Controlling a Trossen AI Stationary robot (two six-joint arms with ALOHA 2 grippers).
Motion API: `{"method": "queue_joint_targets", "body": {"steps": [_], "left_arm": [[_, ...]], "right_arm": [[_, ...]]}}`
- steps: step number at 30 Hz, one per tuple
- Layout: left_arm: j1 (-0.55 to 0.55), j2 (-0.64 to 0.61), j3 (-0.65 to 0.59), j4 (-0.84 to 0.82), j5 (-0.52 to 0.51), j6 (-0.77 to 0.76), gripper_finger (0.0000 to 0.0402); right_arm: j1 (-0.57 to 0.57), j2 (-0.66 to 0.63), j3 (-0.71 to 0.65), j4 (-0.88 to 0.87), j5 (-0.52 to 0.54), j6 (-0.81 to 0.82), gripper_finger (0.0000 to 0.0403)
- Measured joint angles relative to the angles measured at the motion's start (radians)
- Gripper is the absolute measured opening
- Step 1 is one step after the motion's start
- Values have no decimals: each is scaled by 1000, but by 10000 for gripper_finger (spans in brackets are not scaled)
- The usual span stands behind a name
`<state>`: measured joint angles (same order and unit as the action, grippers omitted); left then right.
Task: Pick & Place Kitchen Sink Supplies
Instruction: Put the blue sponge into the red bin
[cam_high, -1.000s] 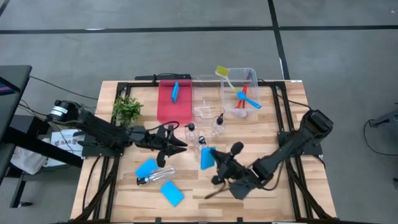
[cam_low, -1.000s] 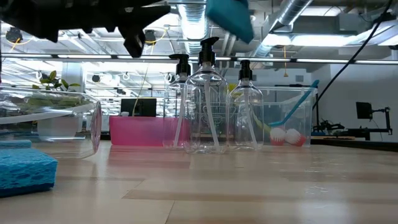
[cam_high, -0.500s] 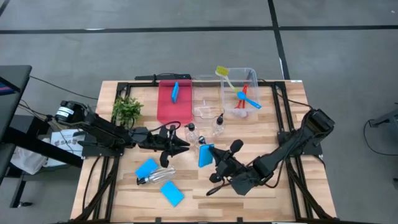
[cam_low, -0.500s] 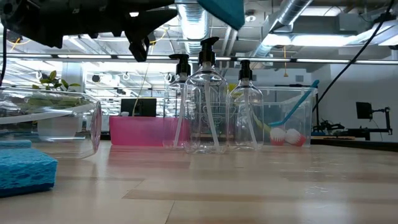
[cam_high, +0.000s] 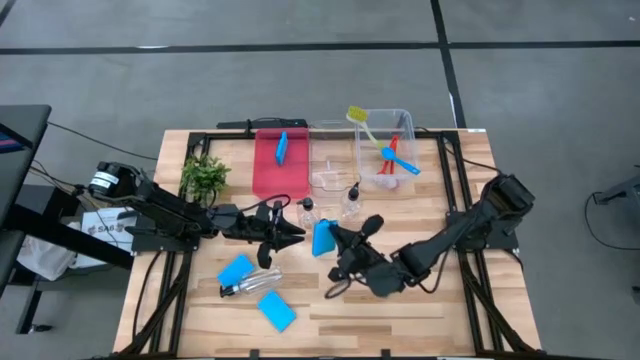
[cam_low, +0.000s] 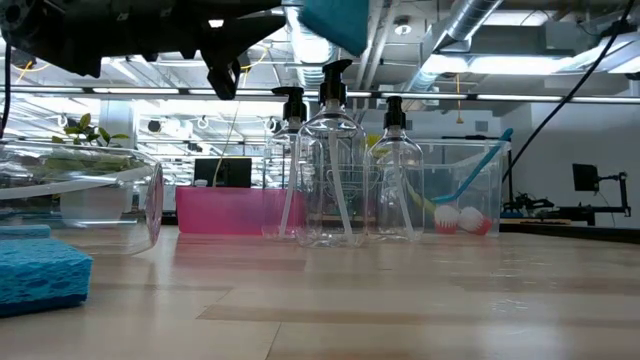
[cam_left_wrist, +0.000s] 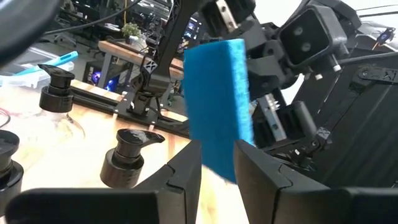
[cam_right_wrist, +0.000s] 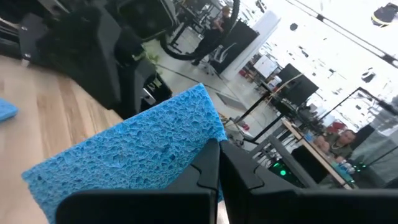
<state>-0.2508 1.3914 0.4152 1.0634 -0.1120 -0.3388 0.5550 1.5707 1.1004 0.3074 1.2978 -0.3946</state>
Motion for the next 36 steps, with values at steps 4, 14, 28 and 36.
{"method": "queue_joint_targets", "body": {"steps": [4, 14, 28, 36], "left_arm": [[3, -1, 0, 0, 0, -6, 94], [6, -4, 0, 0, -54, 2, 94], [-5, -4, 0, -7, -74, 19, 148], [-17, -4, 11, 9, -75, 16, 146]], "right_arm": [[-34, 0, 0, 15, -39, 0, 0], [-52, 0, 0, 17, -44, -1, 0], [-75, 0, 0, 16, -45, -5, 0], [-113, 0, 0, 48, -101, -5, 0]]}}
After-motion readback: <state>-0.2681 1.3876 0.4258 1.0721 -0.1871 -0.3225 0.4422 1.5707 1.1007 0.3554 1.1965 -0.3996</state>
